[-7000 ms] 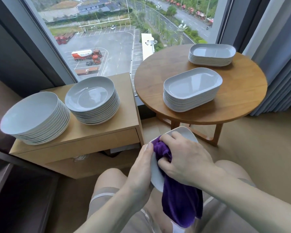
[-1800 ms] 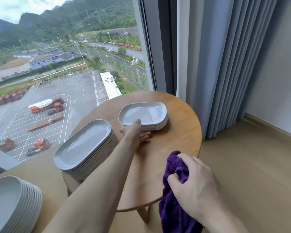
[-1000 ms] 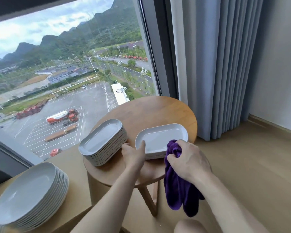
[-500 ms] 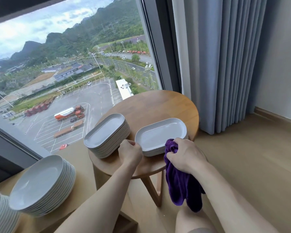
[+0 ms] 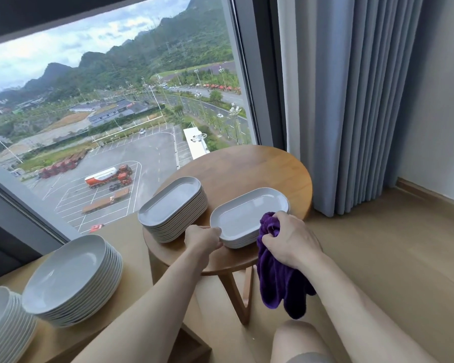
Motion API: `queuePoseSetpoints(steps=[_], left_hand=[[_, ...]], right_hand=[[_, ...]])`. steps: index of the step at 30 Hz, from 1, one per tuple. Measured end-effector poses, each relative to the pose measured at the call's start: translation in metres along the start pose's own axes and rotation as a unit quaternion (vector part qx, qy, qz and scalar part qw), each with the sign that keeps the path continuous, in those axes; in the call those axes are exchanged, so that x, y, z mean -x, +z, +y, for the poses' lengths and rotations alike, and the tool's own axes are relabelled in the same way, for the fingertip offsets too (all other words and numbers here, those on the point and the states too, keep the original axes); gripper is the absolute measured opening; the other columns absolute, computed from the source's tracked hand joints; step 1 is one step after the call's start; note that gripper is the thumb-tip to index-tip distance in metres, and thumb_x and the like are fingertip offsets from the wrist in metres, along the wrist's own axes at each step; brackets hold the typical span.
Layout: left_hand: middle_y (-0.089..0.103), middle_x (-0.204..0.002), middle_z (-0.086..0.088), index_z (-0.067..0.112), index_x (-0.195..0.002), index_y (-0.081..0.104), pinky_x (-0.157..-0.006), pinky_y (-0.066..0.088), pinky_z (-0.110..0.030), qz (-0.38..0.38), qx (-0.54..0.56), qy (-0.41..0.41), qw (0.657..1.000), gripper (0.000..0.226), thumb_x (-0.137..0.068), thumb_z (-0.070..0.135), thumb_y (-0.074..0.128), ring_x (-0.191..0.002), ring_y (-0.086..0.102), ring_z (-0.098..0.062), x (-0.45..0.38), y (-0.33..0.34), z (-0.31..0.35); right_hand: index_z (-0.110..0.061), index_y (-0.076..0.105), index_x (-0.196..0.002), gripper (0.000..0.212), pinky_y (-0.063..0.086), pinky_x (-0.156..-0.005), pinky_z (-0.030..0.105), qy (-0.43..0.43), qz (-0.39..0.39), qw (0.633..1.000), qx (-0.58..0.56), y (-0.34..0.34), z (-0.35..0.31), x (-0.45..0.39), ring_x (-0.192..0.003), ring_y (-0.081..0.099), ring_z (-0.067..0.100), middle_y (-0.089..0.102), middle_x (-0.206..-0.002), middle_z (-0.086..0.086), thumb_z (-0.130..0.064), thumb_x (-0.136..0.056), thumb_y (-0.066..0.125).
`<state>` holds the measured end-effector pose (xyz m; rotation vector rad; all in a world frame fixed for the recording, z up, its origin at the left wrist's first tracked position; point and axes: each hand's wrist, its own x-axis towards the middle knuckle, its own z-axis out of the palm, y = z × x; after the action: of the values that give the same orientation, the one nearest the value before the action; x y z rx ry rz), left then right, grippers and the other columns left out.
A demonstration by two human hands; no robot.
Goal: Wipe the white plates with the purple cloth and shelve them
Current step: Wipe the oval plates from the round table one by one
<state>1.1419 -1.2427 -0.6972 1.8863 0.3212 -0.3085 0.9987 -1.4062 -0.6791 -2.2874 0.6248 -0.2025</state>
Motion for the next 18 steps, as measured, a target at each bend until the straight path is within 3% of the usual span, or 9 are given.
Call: queuePoseSetpoints(steps=[4,10,13,18], left_hand=[[0.055,-0.08,-0.011,-0.011,-0.103,0.064,-0.056,0.06,-0.023,-0.04,0.061,-0.013,0.997,0.018,-0.087,-0.003,0.068,-0.052,0.062,-0.011,0.003,-0.007,0.012],[0.056,-0.08,-0.013,-0.004,-0.092,0.062,-0.047,0.056,-0.02,-0.114,0.072,-0.022,0.991,0.008,-0.096,0.002,0.059,-0.058,0.059,-0.019,0.01,-0.026,0.024],[0.056,-0.087,-0.016,0.002,-0.096,0.055,-0.046,0.056,-0.023,-0.124,0.091,-0.017,0.988,0.004,-0.099,0.002,0.052,-0.051,0.064,-0.018,0.023,-0.034,0.021],[0.063,-0.118,-0.025,0.006,-0.111,0.05,-0.055,0.062,-0.032,-0.138,0.138,-0.024,0.98,0.017,-0.098,-0.002,0.045,-0.074,0.072,-0.029,0.047,-0.055,0.002]], right_hand=[[-0.027,0.054,-0.115,0.032,0.048,-0.079,0.036,-0.01,-0.003,1.0,-0.007,0.002,0.0,0.0,-0.095,0.057,0.022,0.056,-0.113,-0.006,-0.039,-0.087,0.061],[-0.027,0.055,-0.104,0.023,0.05,-0.078,0.037,-0.035,-0.009,0.999,-0.017,0.001,-0.005,0.001,-0.091,0.059,0.021,0.059,-0.103,-0.008,-0.037,-0.084,0.06],[-0.03,0.056,-0.1,0.019,0.052,-0.078,0.036,-0.057,-0.019,0.997,-0.04,0.002,-0.009,0.005,-0.088,0.06,0.017,0.06,-0.099,-0.01,-0.036,-0.082,0.06],[-0.03,0.064,-0.097,0.017,0.054,-0.077,0.032,-0.09,-0.051,0.987,-0.123,0.006,-0.025,0.018,-0.082,0.062,0.011,0.067,-0.087,-0.011,-0.027,-0.081,0.064]])
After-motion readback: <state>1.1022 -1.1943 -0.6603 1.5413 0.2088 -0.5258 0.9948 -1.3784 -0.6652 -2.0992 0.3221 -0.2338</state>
